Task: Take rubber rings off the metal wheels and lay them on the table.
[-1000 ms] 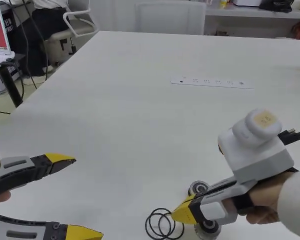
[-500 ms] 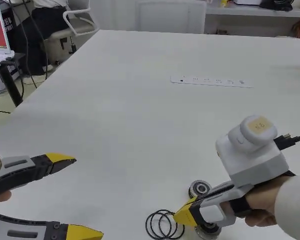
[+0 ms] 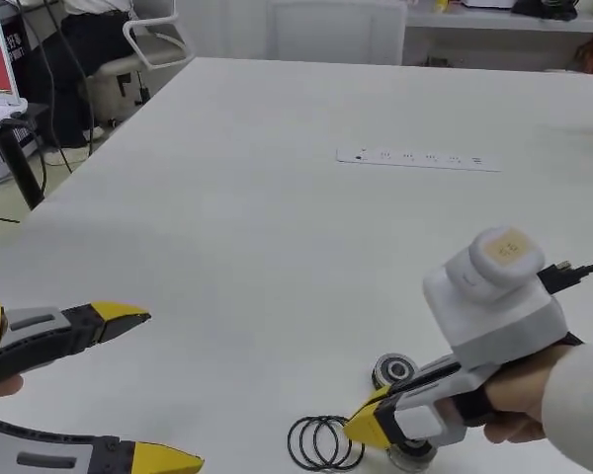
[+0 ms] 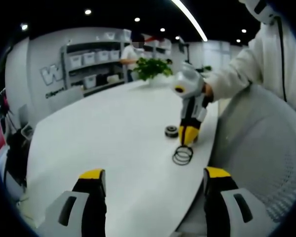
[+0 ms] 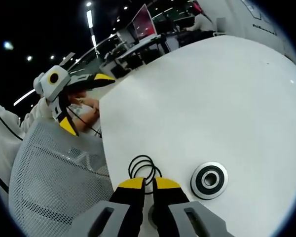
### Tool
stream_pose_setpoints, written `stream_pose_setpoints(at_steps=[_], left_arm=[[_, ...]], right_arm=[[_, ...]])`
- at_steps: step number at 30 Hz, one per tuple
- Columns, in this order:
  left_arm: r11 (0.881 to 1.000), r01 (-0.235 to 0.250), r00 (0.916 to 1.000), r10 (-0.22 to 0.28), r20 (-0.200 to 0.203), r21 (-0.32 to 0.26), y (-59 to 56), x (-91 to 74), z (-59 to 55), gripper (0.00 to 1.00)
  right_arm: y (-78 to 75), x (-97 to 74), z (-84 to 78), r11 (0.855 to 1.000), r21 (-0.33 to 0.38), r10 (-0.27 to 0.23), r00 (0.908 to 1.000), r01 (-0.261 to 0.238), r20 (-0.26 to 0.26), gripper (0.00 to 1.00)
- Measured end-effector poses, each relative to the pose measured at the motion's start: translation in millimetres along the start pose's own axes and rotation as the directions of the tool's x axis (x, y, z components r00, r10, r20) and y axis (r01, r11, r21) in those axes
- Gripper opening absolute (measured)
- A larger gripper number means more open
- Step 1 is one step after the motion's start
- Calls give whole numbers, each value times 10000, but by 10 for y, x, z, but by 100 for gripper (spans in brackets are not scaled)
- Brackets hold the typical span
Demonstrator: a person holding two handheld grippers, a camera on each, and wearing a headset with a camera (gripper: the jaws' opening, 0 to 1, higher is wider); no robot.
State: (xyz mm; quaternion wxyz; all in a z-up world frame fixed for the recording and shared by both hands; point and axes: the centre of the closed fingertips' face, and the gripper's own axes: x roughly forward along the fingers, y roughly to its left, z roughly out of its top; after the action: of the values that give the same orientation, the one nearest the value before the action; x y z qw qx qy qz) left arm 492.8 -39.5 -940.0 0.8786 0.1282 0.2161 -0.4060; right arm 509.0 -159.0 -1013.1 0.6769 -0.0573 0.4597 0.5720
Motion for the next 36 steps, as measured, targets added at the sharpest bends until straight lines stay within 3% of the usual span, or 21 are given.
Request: stream_pose_setpoints(at_steps=[11, 26, 36], left_arm=[[10000, 52, 10000, -52, 2, 33, 7, 2, 10, 82], [9997, 186, 9998, -186, -20, 145, -5, 30, 27, 82], [9995, 237, 9997, -237, -16, 188, -12, 36, 38, 82]], right_arm=[[56, -129, 92, 9998, -207, -15, 9998, 19, 211, 4], [124, -496, 260, 9952, -898, -320, 9966, 388, 760, 5], [69, -814, 456, 9886, -1137, -793, 9831, 988, 1652, 7]])
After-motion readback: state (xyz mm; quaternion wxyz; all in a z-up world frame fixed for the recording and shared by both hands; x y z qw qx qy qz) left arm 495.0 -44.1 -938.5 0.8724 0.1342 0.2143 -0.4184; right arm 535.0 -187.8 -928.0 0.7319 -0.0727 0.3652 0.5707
